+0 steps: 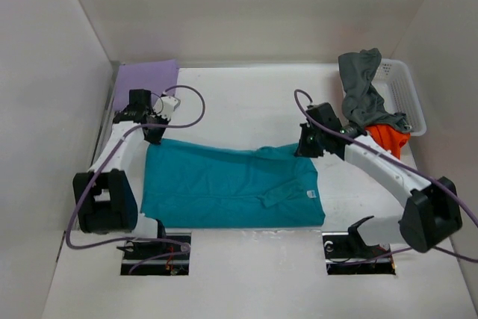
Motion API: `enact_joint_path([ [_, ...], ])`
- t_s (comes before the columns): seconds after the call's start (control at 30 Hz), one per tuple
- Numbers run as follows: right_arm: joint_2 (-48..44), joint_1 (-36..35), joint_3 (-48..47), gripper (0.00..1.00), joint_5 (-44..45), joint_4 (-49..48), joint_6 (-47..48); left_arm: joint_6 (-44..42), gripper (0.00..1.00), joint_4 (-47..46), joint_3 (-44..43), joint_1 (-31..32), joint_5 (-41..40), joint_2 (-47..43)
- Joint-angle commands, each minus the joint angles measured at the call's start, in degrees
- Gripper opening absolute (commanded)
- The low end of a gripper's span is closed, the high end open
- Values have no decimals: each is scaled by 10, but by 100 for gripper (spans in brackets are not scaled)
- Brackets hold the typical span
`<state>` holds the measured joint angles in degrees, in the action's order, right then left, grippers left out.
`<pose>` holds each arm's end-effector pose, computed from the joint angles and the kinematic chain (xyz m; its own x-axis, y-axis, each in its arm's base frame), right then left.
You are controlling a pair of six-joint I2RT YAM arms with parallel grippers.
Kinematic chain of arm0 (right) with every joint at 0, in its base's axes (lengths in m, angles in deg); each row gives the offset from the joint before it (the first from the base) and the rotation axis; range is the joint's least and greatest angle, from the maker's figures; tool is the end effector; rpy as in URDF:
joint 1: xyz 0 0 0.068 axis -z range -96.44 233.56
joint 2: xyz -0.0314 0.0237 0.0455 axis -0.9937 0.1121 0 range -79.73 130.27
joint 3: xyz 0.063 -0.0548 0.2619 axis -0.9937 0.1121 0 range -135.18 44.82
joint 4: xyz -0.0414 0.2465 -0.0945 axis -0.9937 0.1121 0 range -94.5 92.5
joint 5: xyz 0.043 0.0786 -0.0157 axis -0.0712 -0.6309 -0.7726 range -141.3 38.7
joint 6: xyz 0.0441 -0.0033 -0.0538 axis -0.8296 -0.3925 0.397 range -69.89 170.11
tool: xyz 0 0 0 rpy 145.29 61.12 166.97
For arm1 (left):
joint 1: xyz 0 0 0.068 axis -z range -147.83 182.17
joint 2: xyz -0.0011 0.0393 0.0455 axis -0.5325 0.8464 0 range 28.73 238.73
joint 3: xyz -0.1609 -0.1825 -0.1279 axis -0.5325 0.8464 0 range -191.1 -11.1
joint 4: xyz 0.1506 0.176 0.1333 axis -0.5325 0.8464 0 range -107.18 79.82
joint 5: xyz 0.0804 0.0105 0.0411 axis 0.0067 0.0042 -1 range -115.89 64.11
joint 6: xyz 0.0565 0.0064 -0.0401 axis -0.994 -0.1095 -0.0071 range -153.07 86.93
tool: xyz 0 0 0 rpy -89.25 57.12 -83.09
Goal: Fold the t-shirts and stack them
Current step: Grap the side of the flattened tshirt furthest away from the robot with both arms, then fold the other side of the tshirt into a rectangle
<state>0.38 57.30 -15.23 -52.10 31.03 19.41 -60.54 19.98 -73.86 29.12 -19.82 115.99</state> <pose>0.2729 0.1355 0.2381 -0.8657 0.1421 -0.4800 -0.0088 0.9544 0.2984 0.3225 0.0112 0.2152 -0.7812 0.4176 -0.4641 0.4028 0.9051 0.1363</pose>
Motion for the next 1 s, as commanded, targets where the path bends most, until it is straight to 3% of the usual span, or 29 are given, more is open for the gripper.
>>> enact_joint_path([
  [0.0, -65, -20, 62, 0, 11, -19, -44, -75, 3, -32, 48, 11, -23, -65],
  [0.23, -145, -31, 161, 0, 6, -34, -91, -95, 9, -15, 136, 30, -25, -135],
  [0.63, -183, -72, 222, 0, 1, -46, -130, -128, 16, 26, 199, 78, -65, -204],
  [0.97, -215, -72, 255, 0, 0, -48, -133, -212, 40, 159, 202, 87, -105, -243],
])
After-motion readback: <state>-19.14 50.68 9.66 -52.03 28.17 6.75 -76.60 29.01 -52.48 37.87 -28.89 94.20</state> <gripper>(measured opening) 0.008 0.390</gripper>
